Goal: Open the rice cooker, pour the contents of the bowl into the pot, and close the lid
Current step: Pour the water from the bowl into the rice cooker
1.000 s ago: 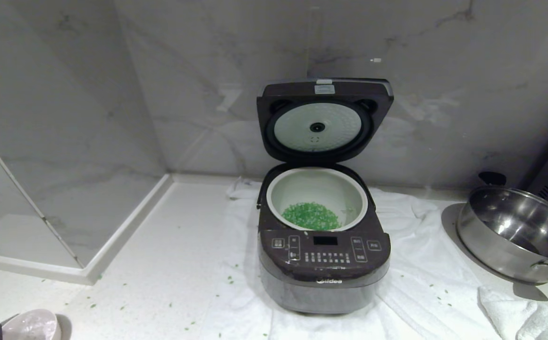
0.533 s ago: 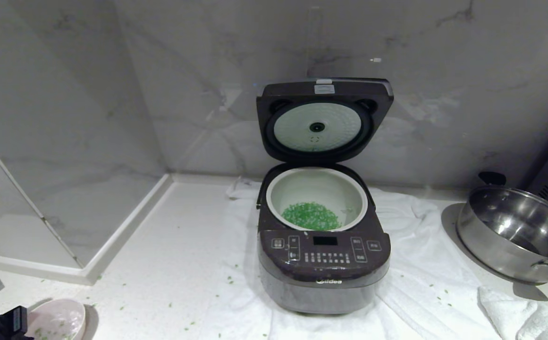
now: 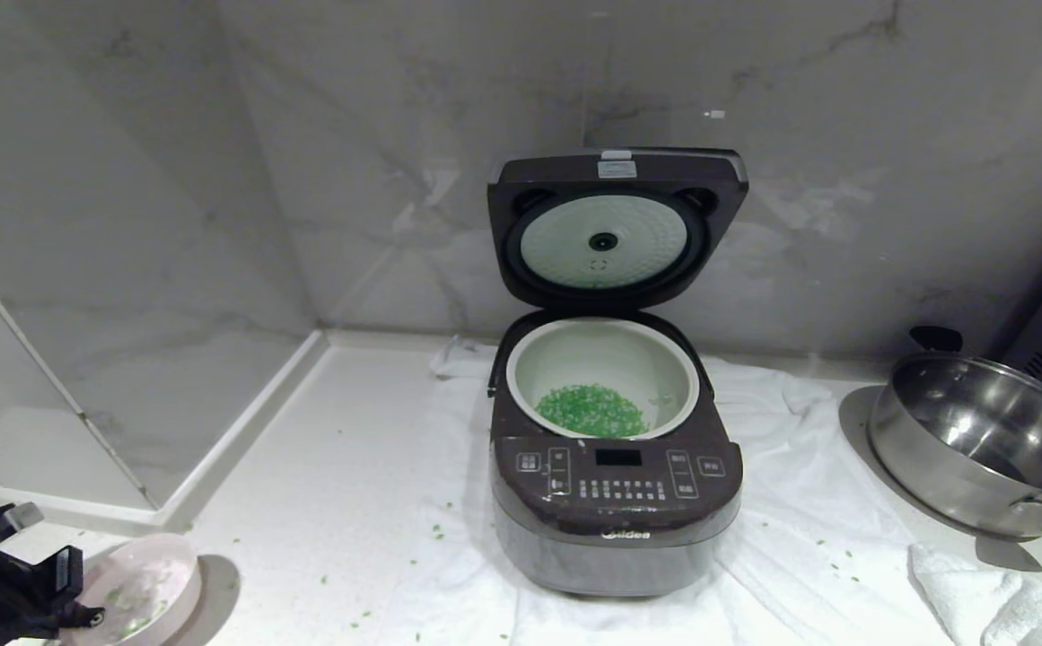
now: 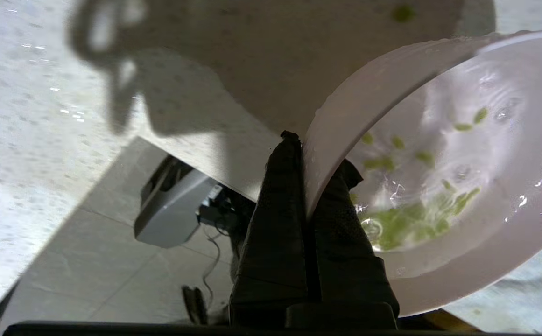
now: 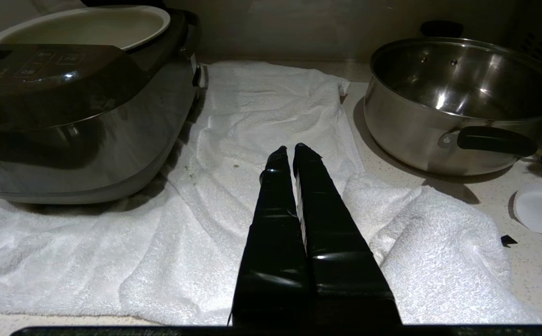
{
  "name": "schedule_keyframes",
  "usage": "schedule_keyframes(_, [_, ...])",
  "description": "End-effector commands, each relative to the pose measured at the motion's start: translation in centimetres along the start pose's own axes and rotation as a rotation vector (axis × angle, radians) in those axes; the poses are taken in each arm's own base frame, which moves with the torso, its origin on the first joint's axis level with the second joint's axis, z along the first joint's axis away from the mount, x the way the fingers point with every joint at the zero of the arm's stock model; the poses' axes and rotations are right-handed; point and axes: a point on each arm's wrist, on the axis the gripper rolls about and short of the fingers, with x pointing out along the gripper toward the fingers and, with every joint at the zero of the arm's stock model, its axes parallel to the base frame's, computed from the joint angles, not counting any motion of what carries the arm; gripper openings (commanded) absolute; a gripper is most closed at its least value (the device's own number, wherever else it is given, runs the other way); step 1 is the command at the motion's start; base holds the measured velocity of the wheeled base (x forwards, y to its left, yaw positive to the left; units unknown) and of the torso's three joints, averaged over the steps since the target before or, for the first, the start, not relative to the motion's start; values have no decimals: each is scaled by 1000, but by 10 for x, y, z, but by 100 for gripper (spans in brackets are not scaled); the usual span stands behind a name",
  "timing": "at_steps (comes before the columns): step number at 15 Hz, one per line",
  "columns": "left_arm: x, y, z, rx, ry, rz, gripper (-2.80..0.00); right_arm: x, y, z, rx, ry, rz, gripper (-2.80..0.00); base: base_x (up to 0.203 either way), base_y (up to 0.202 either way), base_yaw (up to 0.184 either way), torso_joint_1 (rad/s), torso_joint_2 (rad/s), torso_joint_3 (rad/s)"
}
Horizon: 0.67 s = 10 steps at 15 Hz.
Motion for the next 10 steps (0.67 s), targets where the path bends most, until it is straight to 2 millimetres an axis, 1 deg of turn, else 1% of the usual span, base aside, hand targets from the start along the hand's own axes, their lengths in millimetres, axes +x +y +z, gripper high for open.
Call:
schedule_keyframes(1, [-11,-13,6,7,-1,-46,-280,0,0,0,0,0,0,-280,0,0,0,0,0,0])
schedule_keyframes(4, [-19,-36,10,27,-6,-66,-280,0,0,0,0,1,0,-280,0,0,0,0,0,0])
schedule_keyframes(10, [-60,-110,20,134,-44,-114,-280,0,0,0,0,0,0,-280,0,0,0,0,0,0])
